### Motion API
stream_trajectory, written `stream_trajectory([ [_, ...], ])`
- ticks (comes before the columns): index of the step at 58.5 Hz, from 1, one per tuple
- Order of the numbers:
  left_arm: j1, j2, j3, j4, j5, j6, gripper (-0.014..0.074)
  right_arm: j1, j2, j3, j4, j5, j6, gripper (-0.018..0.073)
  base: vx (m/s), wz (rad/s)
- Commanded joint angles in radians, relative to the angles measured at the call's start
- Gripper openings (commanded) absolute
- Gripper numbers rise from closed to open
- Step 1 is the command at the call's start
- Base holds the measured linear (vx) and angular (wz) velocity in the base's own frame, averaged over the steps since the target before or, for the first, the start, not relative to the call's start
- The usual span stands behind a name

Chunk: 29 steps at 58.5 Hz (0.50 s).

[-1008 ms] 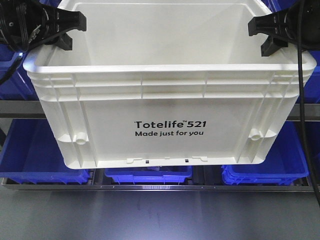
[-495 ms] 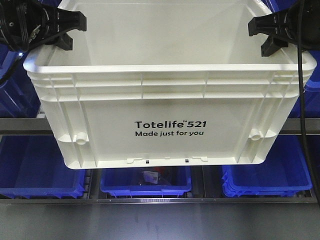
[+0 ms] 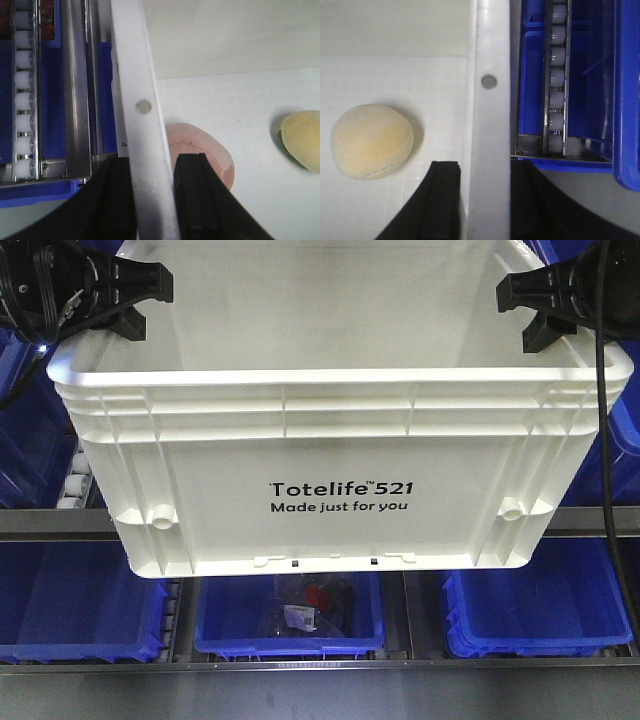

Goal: Place moving items into box and shelve
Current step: 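Align the held tote above the shelf's roller track with both grippers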

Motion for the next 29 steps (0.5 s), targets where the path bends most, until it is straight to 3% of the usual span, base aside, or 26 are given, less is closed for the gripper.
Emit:
stream_trajectory([
  [1,0.006,-0.054,-0.043,0.077,-0.105,0.012,0.0000,-0.013,-0.047,-0.035,-0.094,-0.084,-0.014,-0.0001,0.07,0.01],
  [29,0.006,-0.054,-0.043,0.077,-0.105,0.012,0.0000,-0.013,-0.047,-0.035,-0.094,-0.084,-0.014,-0.0001,0.04,0.00],
])
